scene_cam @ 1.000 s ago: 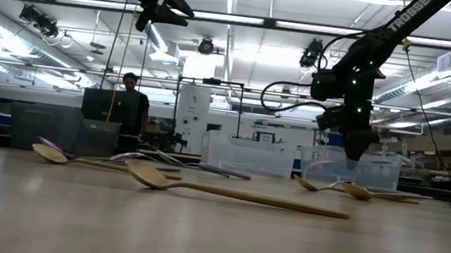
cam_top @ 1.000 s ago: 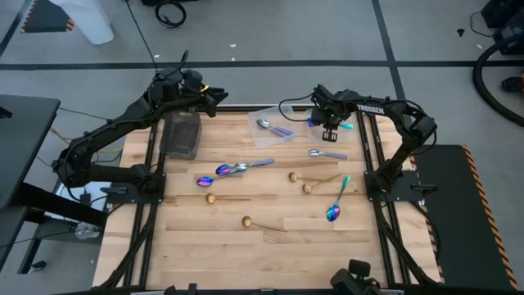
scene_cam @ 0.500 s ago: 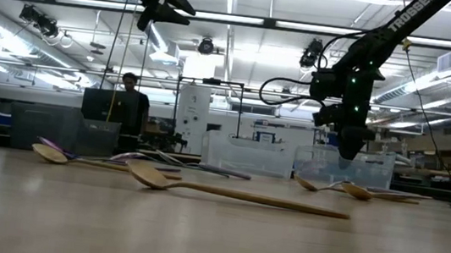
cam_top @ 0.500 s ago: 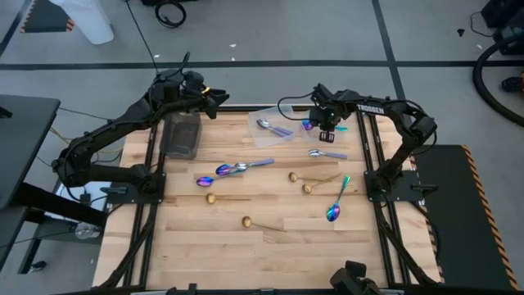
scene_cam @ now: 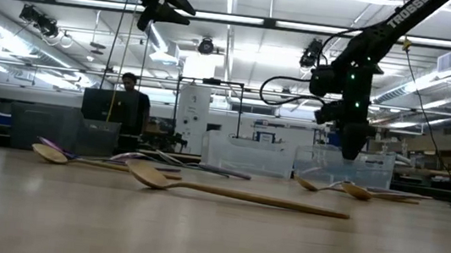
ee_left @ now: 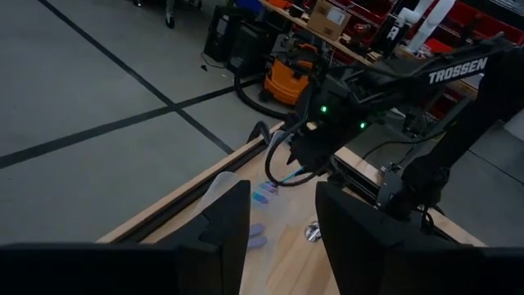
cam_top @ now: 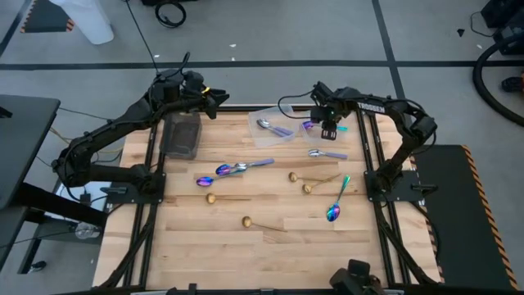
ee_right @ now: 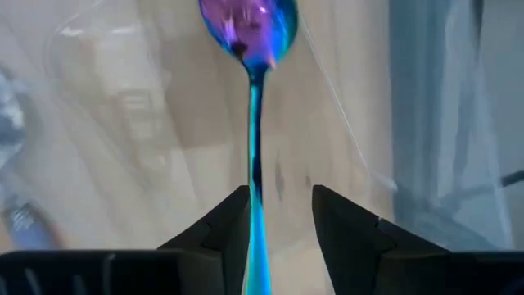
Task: Sort silverware by color (type)
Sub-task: Put the purple spoon into the left transparent bin
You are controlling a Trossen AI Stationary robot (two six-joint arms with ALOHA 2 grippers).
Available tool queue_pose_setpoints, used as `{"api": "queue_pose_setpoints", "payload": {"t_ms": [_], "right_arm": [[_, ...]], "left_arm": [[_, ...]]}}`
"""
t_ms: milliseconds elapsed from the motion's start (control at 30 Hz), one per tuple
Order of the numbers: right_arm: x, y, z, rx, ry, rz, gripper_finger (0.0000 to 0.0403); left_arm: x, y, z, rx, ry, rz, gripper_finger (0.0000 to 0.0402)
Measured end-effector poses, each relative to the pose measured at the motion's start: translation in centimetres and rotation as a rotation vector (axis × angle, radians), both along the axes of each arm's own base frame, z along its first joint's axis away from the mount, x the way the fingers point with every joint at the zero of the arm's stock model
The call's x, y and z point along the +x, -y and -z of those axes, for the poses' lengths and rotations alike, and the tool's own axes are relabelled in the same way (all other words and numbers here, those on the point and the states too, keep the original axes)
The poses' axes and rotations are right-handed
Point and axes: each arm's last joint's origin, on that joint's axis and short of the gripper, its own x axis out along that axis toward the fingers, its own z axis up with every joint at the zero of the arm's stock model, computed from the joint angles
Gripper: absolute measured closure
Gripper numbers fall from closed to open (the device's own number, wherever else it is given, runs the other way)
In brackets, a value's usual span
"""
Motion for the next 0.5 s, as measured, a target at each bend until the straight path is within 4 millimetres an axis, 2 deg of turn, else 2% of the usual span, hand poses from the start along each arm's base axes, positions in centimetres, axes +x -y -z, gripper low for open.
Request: {"api": "queue_pose_setpoints", "payload": {"t_ms": [233, 400, 500], "right_arm": [[0.7, 1.1, -3.0, 0.07, 0.194, 0.127, 0.0265], [1.0, 1.4, -4.8, 0.023, 0.174, 0.151, 0.0266], [1.0, 1.0, -5.7, 0.056, 0.157, 0.239, 0.0266]], "left_arm": [[0.0, 0.0, 0.0, 0.0, 0.0, 0.0, 0.0253], [0.0, 0.0, 0.0, 0.0, 0.0, 0.0, 0.0253], [0.0, 0.0, 0.0, 0.0, 0.0, 0.0, 0.0253]]}}
